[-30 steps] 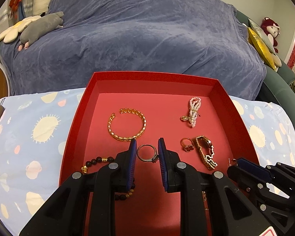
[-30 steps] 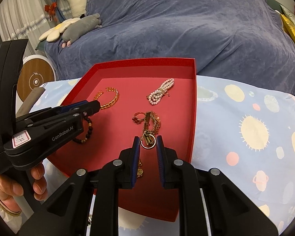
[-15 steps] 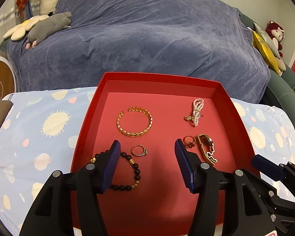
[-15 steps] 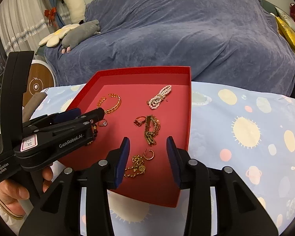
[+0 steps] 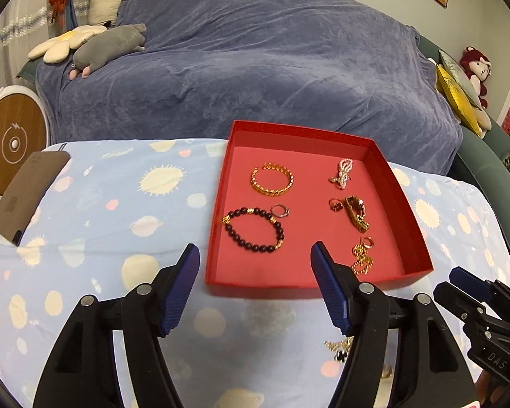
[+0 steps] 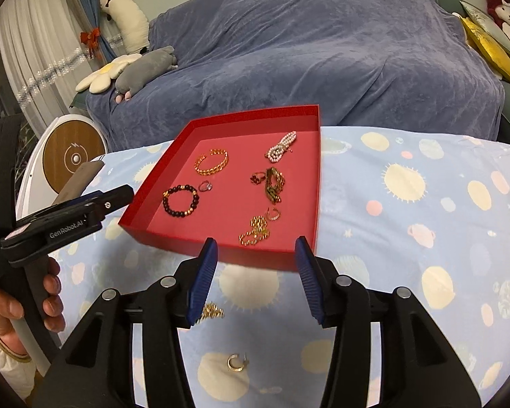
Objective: Organize jewelry
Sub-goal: 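Withdraw both grippers from the box toward the remaining earring and chain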
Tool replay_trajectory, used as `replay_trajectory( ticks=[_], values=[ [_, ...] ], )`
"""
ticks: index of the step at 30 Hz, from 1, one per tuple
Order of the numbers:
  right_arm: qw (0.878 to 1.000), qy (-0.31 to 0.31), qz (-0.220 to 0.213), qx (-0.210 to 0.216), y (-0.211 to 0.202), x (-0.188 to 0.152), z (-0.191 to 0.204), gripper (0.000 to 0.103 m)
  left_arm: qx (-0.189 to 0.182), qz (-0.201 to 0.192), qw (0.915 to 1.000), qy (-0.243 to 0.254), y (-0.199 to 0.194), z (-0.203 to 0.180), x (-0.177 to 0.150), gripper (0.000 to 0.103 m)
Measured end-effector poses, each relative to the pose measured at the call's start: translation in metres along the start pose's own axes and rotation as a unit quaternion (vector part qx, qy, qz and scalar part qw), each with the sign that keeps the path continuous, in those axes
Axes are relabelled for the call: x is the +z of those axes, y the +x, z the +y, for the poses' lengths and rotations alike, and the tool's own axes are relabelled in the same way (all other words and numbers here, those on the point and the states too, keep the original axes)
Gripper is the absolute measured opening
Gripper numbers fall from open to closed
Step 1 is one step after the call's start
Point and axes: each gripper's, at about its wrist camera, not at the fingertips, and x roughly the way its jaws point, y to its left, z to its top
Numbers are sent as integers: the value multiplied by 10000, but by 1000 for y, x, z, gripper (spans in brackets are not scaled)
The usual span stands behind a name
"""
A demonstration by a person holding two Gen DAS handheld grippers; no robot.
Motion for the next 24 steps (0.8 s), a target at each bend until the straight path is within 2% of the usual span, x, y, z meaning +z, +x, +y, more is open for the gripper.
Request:
replay_trajectory(
  ticks=[5, 11, 14, 17, 24],
  values=[
    [9996, 88, 260, 64, -12, -39, 5, 46, 11, 142, 9996, -232, -24, 17, -34, 67],
    [9990, 48, 417, 119, -13, -72, 19, 46, 160, 248, 9993, -230, -36, 22, -74, 67],
    [9985, -62, 541, 17, -1, -81, 24, 46, 27, 309, 9991, -293, -33, 24, -81, 67],
    [9977, 16, 671, 17, 10, -87, 25, 46, 66, 262, 9993, -239, -30, 27, -84, 67],
    [9973, -72, 720, -156, 21, -88, 27, 44, -70, 435, 9987, -270, -20, 33, -88, 67]
  ],
)
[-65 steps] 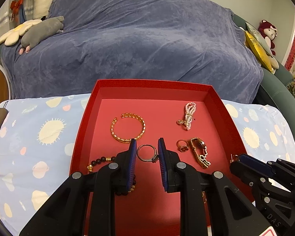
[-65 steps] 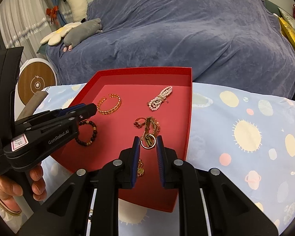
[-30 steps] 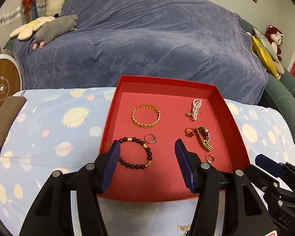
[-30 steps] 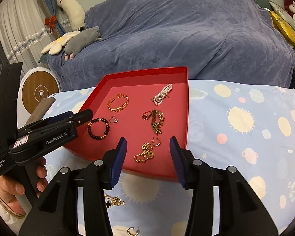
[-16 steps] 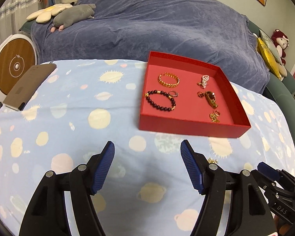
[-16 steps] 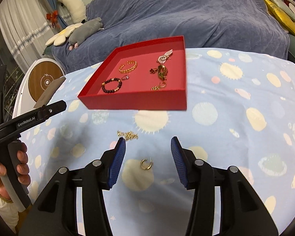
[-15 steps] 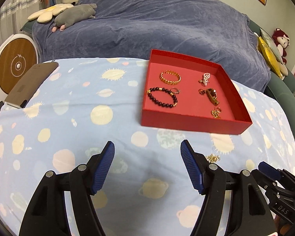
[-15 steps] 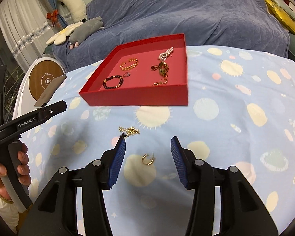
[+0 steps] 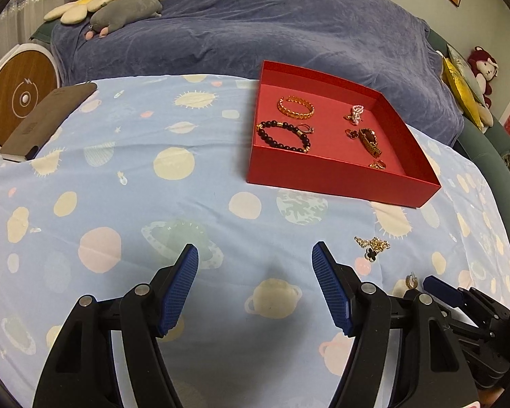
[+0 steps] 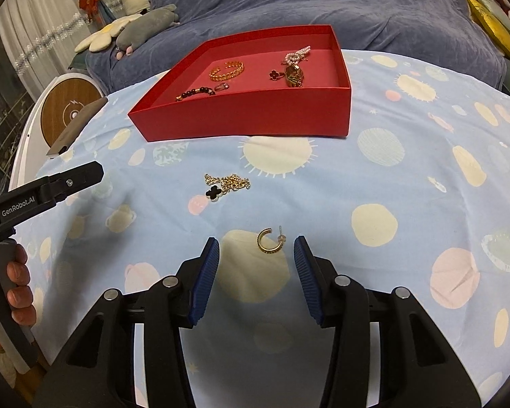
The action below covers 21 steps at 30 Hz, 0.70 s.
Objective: Organize jewelry
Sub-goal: 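Withdraw both grippers from the box toward the remaining earring and chain, then grasp the gold hoop earring with the right gripper while the left grasps the clover chain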
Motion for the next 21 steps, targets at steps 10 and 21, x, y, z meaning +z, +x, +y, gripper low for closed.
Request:
replay_trajectory(
  ticks=[10, 21],
  values=[
    [9998, -138, 45, -117, 6, 1, 1, 28, -114, 114, 9999, 37, 5, -6, -1, 67],
    [9999, -74, 56, -93, 2, 7, -4, 2, -214, 250, 9993, 187, 18, -23, -3, 67]
  ],
)
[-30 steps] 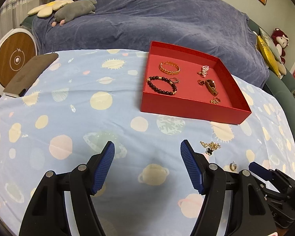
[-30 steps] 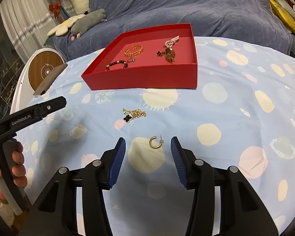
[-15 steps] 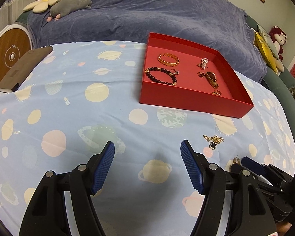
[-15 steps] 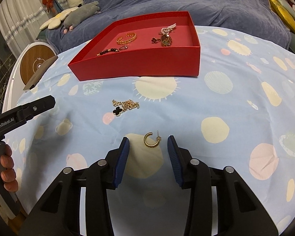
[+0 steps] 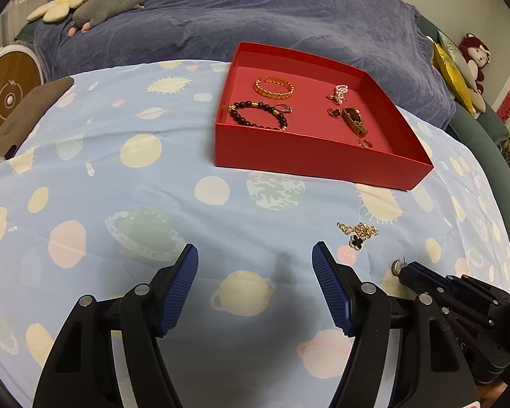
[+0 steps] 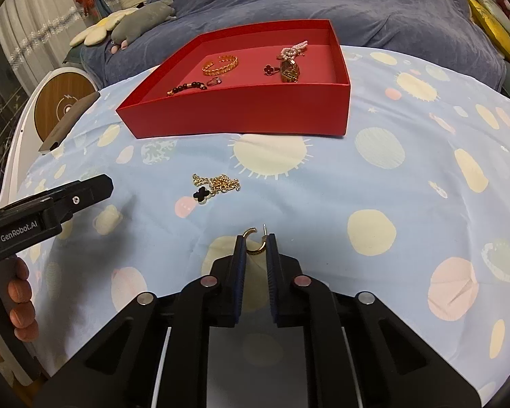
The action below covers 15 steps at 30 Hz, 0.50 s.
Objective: Organize jewelry
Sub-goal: 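Grasp the gold hoop earring with the right gripper while the left grasps the clover chain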
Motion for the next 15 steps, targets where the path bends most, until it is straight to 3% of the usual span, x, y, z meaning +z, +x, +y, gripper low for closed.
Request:
replay_trajectory(
  ticks=[6, 9, 13, 15],
  values=[
    [9998, 170, 36, 137, -1, 3, -9, 2, -16, 65, 9998, 208, 12, -18, -1, 67],
    [9994, 203, 14, 262, -2, 3, -6, 6, -7, 85, 9998, 189, 14, -19, -1, 67],
    [9997, 72, -73, 218, -4, 4, 1, 25, -31, 70, 9998, 156, 12, -16, -1, 67],
    [9998, 19, -56, 166, 0, 5, 3, 26, -25, 80, 9999, 150, 12, -16, -1, 67]
  ],
)
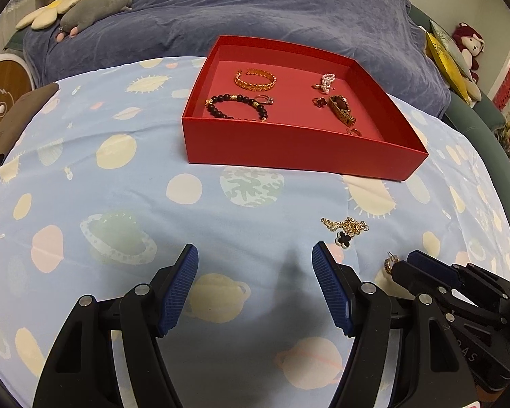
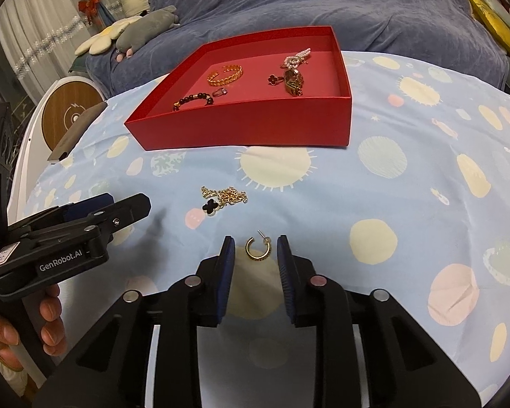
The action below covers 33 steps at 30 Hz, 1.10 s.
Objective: Organize jewelry
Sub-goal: 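Grasp the gold hoop earring with the right gripper while the left grasps the clover chain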
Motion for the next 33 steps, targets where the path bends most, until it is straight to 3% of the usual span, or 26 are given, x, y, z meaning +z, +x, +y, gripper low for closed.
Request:
replay_trajectory(
  ticks=[4, 6, 21, 26, 29, 33],
  values=[
    [9999, -80, 39, -106, 11, 0, 1, 26, -15, 19, 10000, 1, 0, 0, 0, 67],
    [9996, -166, 27, -230, 11, 1, 3, 17, -21, 14, 10000, 9, 0, 0, 0, 67],
    [9991, 290, -186, -244, -18, 8, -21, 16, -378, -4, 9979, 517, 29, -57, 6, 67],
    [9990, 323, -219, -219, -22, 8, -22, 16, -133, -177, 9965, 804, 38, -68, 5, 54],
    [9989, 344, -210, -219, -22, 8, -22, 16, -13, -298, 9956, 891, 40, -68, 6, 42],
    [9990, 340, -200, -219, -22, 8, -21, 16, 129, -410, 9940, 1005, 40, -67, 4, 7]
  ],
)
